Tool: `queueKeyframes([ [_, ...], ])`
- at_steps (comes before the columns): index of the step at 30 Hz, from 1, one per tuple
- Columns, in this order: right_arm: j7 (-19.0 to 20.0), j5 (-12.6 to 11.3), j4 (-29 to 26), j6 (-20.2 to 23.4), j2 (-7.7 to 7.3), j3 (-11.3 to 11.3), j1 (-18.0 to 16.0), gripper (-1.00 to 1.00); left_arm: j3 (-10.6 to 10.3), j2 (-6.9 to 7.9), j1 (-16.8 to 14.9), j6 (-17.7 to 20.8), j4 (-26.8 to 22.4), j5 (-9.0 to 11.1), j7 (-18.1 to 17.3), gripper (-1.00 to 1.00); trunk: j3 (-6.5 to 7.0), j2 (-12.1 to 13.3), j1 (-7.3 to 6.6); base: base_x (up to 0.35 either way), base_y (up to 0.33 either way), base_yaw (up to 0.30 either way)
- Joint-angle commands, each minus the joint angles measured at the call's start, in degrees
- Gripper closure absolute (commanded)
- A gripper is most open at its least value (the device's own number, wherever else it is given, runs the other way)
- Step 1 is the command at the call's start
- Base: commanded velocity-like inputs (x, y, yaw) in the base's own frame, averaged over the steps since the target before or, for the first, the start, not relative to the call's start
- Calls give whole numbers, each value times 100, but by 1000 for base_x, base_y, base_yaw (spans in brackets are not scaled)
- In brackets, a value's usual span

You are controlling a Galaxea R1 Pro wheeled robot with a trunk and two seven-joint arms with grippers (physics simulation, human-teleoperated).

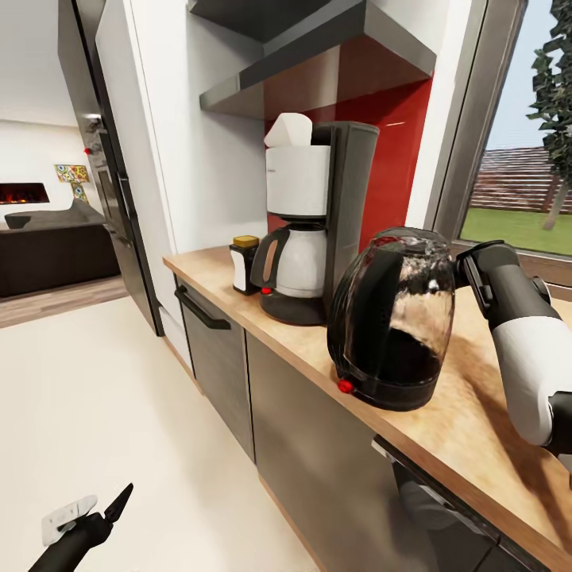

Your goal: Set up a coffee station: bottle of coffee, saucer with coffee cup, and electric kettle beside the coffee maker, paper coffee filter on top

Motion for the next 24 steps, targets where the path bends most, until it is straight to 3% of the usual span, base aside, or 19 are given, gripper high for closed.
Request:
queueKeyframes([
  [1,56,61,-5,14,2,-13,-3,-100,-1,2,0,-2,0,42,-21,-100,-5,-2,0,0,0,0],
  [6,56,61,-5,14,2,-13,-3,-100,-1,3,0,-3,0,44,-21,-100,-94,-203,109,0,0,0],
  [21,55,61,-5,10,2,-13,-3,-100,-1,3,0,-2,0,45,-21,-100,-94,-203,109,0,0,0],
  [22,55,61,-5,8,2,-13,-3,100,-1,2,0,-1,0,46,-21,-100,-94,-203,109,0,0,0],
  [24,58,58,-10,7,2,-13,-3,100,-1,2,0,-2,0,46,-21,-100,-94,-203,109,0,0,0],
])
